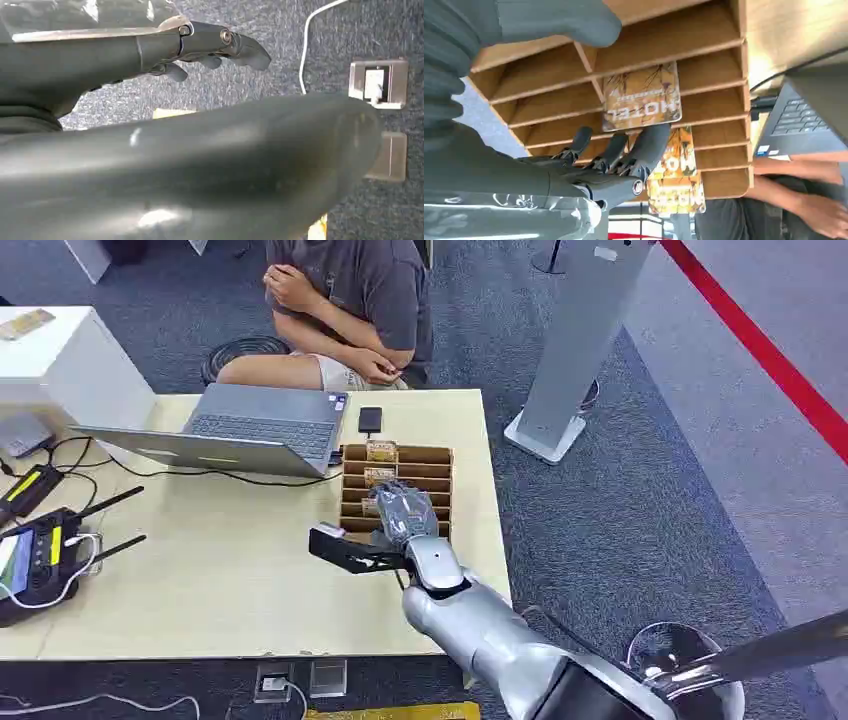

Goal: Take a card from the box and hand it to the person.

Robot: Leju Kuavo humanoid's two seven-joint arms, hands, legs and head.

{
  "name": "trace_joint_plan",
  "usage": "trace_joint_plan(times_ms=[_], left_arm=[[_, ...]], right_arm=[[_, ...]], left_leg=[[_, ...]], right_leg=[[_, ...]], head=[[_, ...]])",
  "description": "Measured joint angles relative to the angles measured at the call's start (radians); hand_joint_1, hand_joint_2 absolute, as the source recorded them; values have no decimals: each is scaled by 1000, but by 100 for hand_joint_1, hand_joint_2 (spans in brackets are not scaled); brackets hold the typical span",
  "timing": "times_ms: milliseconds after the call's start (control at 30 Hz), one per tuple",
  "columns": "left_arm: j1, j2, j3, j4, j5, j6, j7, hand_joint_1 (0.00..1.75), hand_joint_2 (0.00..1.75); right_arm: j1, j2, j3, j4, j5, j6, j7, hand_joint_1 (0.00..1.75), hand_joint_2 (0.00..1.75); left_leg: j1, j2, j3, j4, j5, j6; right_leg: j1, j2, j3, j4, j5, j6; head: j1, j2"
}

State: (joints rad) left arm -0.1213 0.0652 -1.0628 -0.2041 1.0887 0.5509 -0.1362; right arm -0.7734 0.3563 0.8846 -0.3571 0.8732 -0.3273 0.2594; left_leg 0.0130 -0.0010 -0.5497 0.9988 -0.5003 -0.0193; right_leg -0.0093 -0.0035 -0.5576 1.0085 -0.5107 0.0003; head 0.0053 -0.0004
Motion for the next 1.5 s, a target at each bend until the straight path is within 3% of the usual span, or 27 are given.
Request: trace_joint_plan(times_ms=[467,667,800,833,933,1500], left_arm=[[0,-12,0,0,0,11,5,0,0],[0,-6,0,0,-3,-48,2,0,0],[0,2,0,0,-4,-52,2,0,0],[0,3,0,0,-5,-52,1,0,0],[0,3,0,0,-6,-52,-2,0,0],[0,6,0,0,-6,-55,-1,0,0]], right_arm=[[16,3,46,0,0,3,-1,66,175],[17,3,59,0,-7,6,15,73,175],[18,3,71,1,-18,-9,19,106,175],[18,3,71,2,-21,-15,18,129,175],[17,3,71,2,-38,-30,11,136,175],[8,4,71,1,-110,-43,-6,140,175]], left_leg=[[0,0,1,0,0,0],[0,0,1,0,0,0],[0,0,1,0,0,0],[0,0,1,0,0,0],[0,0,1,0,0,0],[0,0,1,0,0,0]], right_leg=[[0,0,0,0,0,0],[0,0,1,0,0,0],[0,0,1,0,0,0],[0,0,1,0,0,0],[0,0,1,0,0,0],[0,0,1,0,0,0]], head=[[0,0],[0,0],[0,0],[0,0],[0,0],[0,0]])
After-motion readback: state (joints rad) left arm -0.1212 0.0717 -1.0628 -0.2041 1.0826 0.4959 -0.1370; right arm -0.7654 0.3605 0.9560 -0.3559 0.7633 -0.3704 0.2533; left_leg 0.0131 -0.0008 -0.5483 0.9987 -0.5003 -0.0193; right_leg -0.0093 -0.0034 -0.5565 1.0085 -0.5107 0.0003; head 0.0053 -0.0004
